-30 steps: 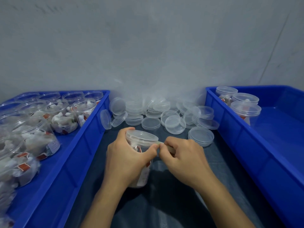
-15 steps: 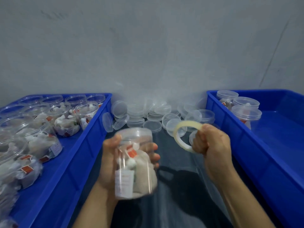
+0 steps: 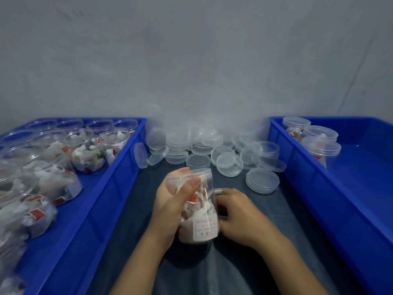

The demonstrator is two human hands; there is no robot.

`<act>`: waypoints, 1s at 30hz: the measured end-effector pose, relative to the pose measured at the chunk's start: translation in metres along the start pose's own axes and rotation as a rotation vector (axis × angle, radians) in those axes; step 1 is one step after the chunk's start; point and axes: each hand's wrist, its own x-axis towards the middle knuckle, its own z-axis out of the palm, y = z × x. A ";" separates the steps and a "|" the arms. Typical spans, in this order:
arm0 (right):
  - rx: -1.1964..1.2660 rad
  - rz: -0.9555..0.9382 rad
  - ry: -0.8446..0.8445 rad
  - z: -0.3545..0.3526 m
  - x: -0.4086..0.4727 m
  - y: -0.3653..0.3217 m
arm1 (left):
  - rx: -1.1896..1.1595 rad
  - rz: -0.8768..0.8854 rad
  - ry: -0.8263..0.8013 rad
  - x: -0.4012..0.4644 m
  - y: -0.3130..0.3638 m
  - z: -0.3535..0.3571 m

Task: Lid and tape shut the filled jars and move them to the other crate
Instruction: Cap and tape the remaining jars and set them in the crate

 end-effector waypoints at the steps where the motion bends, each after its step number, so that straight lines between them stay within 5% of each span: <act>1: -0.017 0.012 0.031 -0.001 0.000 0.000 | -0.003 0.010 0.008 0.000 -0.001 0.001; 4: -0.011 0.065 0.265 -0.010 0.001 -0.001 | 0.015 0.047 0.005 -0.001 -0.004 0.003; 6: 0.257 0.073 0.439 -0.019 -0.001 -0.009 | 0.048 0.072 0.005 0.000 -0.006 0.004; 10: 0.861 0.007 0.318 -0.018 -0.004 -0.030 | 0.046 0.069 0.017 -0.003 -0.007 0.007; 30: 1.005 0.004 0.391 -0.002 0.002 -0.037 | -0.121 0.029 -0.018 -0.003 -0.006 0.008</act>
